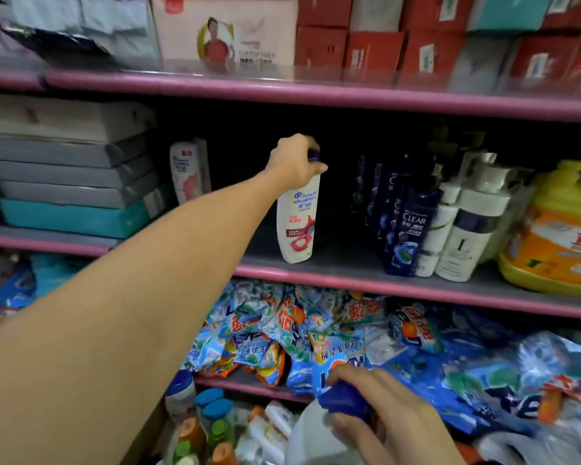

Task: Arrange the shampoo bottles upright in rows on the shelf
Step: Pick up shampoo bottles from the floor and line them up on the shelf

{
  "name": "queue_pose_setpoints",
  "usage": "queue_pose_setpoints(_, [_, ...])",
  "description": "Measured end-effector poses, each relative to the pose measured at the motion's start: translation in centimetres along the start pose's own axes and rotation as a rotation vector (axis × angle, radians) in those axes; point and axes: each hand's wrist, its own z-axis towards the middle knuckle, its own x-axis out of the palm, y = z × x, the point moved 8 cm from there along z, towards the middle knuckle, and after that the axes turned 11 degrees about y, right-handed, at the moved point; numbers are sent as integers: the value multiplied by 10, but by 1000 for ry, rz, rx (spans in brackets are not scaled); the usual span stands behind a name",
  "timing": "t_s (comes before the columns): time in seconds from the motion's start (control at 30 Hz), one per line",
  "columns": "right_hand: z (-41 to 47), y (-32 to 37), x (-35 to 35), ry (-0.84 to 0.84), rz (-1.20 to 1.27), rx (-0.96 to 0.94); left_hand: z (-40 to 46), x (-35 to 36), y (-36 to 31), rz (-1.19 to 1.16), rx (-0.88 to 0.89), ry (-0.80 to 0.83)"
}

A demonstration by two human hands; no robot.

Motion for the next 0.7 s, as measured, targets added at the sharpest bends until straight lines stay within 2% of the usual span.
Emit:
queue_pose_setpoints(0.07, [1, -2, -1, 6, 0, 18, 6, 6, 0, -6, 26, 32])
queue_pose_setpoints(0.23, [7, -3, -1, -10, 26, 1, 11, 10, -1, 153, 26, 134])
queue_pose_setpoints(0.33, [11, 0, -2, -22, 103, -16, -3, 9, 4, 133, 4, 194])
queue_pose_setpoints(0.4, [14, 1, -8, -79, 197, -49, -30, 3, 3, 63, 37, 114])
queue_pose_setpoints(0.47, [21, -3, -14, -106, 342, -56, -78, -1, 9, -107, 135, -28])
queue_pose_setpoints(0.5, [26, -5, -16, -104, 417, -63, -106, 4, 17, -221, 182, -25])
queue_pose_setpoints(0.53, [32, -5, -18, -96, 473, -73, -134, 17, 31, -365, 200, 49])
queue_pose_setpoints(0.6, [45, 2, -19, -73, 557, -109, -190, 59, 61, -664, 116, 348])
queue_pose_setpoints(0.67, [60, 14, -17, -39, 645, -148, -238, 100, 88, -798, -3, 611])
queue_pose_setpoints(0.7, [69, 21, -15, -23, 678, -153, -254, 115, 97, -813, -15, 685])
